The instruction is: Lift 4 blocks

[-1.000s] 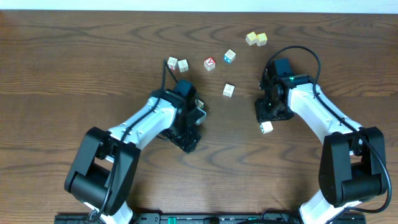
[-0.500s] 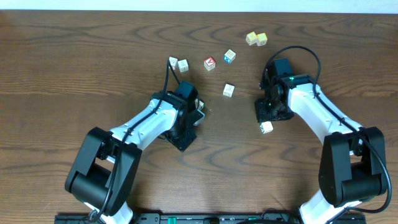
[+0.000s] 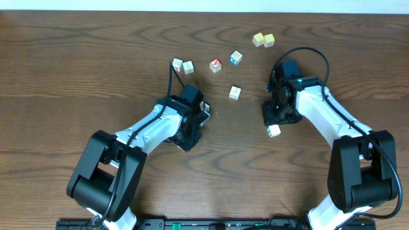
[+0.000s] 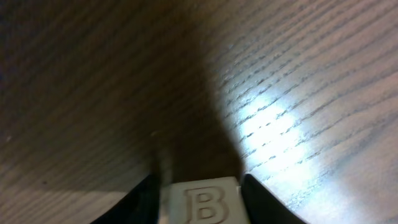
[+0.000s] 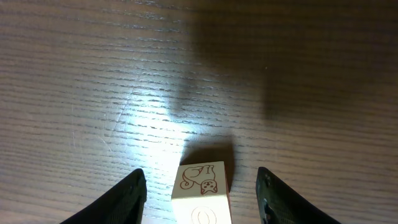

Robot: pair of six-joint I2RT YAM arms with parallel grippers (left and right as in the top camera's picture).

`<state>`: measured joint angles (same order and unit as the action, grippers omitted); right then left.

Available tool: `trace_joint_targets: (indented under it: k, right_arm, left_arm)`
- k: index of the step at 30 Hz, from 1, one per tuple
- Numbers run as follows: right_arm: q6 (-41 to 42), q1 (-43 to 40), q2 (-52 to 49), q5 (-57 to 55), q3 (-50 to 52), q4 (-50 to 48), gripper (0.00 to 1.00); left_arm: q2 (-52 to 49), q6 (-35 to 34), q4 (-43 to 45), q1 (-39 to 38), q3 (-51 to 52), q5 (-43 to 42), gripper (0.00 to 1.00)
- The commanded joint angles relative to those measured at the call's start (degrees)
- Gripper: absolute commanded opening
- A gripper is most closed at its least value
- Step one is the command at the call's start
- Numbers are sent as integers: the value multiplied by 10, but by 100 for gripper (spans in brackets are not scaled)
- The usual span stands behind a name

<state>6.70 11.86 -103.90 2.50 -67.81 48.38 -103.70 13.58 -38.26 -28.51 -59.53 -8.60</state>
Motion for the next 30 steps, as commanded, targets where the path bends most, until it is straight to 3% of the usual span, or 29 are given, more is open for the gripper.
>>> trace_joint_targets:
  k: [1, 9, 26, 30]
  right_arm:
    - [-6, 3, -6, -5, 1, 1, 54]
    - [-6, 3, -6, -5, 1, 0, 54]
    - [-6, 3, -6, -5, 1, 0, 54]
    - [-6, 3, -6, -5, 1, 0, 54]
  left_arm:
    - [0, -35, 2, 2, 8, 3, 40]
    - [0, -82, 5, 2, 8, 3, 35]
    - [0, -371, 130, 2, 8, 38, 35]
    - [0, -395, 129, 2, 8, 39, 35]
